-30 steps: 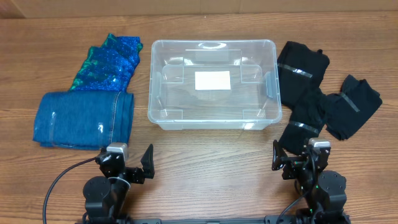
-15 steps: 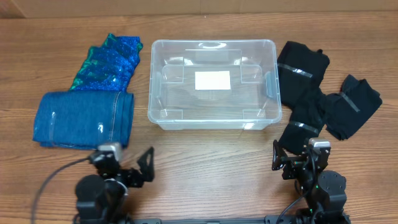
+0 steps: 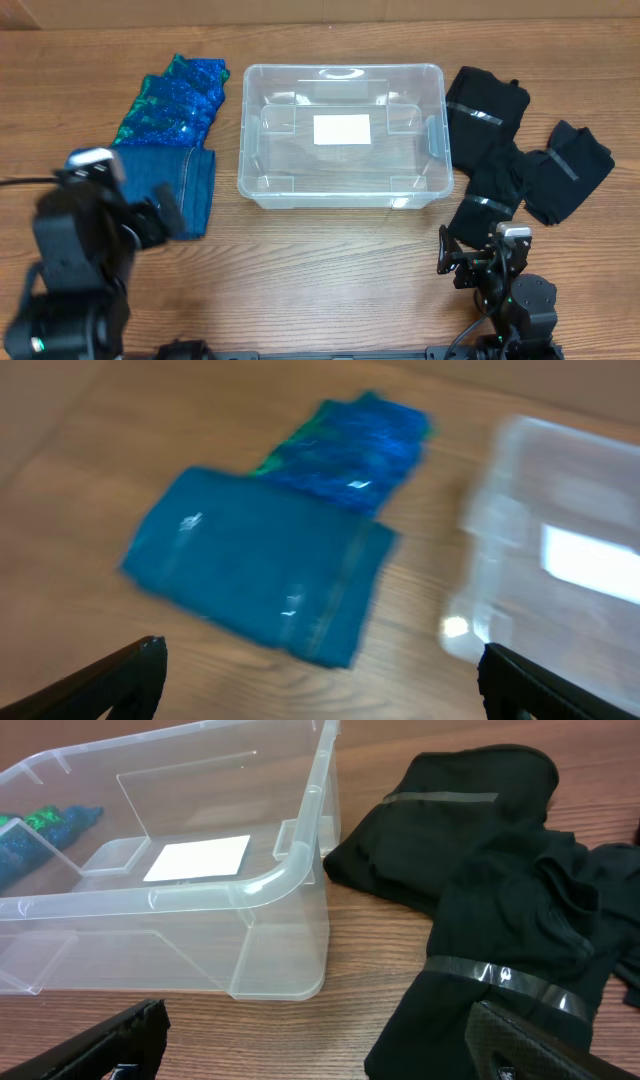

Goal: Pack container
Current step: 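Reach the left gripper to the folded blue denim and grasp it, then lift the denim with the left gripper and lower it into the bin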

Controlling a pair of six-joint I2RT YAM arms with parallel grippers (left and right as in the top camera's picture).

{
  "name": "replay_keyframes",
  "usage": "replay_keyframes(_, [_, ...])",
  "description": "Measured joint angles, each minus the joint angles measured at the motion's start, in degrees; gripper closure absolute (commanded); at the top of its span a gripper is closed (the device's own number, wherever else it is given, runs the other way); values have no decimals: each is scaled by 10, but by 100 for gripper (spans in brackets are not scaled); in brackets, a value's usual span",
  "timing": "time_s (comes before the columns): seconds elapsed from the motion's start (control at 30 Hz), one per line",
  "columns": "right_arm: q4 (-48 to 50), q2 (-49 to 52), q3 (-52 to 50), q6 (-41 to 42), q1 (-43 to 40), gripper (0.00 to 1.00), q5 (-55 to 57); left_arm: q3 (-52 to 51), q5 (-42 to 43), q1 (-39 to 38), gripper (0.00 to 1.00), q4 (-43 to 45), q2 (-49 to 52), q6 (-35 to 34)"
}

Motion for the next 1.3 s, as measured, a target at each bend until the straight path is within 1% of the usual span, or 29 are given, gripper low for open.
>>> replay_keyframes(0.03, [0,0,0,0,0,0,0,17,-7,27,0,-10,23,-13])
replay_keyframes(0.1, [0,0,0,0,0,0,0,48,10,111,0,-32,80,-32])
replay_keyframes(0.13, [0,0,0,0,0,0,0,58,36,160,0,-36,112,-34])
replay_keyframes(0.23, [0,0,0,0,0,0,0,70,107,273,0,-34,194,-34])
replay_keyframes(0.27, [0,0,0,0,0,0,0,70,157,336,0,-33,254,-30])
replay_keyframes(0.4, [0,0,0,0,0,0,0,70,262,452,0,-15,382,-6])
replay_keyframes(0.47, [0,0,0,0,0,0,0,70,309,505,0,15,454,16])
replay_keyframes(0.6, [0,0,0,0,0,0,0,70,371,536,0,77,530,78])
replay_keyframes(0.7, [0,0,0,0,0,0,0,70,388,536,0,111,567,104])
replay_keyframes(0.83, [0,0,0,0,0,0,0,70,398,511,0,156,620,129])
replay_keyframes(0.97, [0,0,0,0,0,0,0,70,407,465,0,192,666,141])
replay_keyframes(1.0, [0,0,0,0,0,0,0,70,408,457,4,199,672,141])
replay_keyframes(1.07, [0,0,0,0,0,0,0,73,410,438,26,212,685,141])
replay_keyframes(1.1, [0,0,0,0,0,0,0,77,409,430,56,214,686,145])
replay_keyframes(1.13, [0,0,0,0,0,0,0,79,406,424,69,216,688,147])
replay_keyframes(1.17, [0,0,0,0,0,0,1,80,403,421,79,215,688,149])
replay_keyframes(1.2, [0,0,0,0,0,0,0,82,400,418,94,213,688,149])
replay_keyframes(1.23, [0,0,0,0,0,0,0,86,400,418,96,208,688,145])
replay_keyframes(1.3, [0,0,0,0,0,0,0,112,395,417,96,167,689,138])
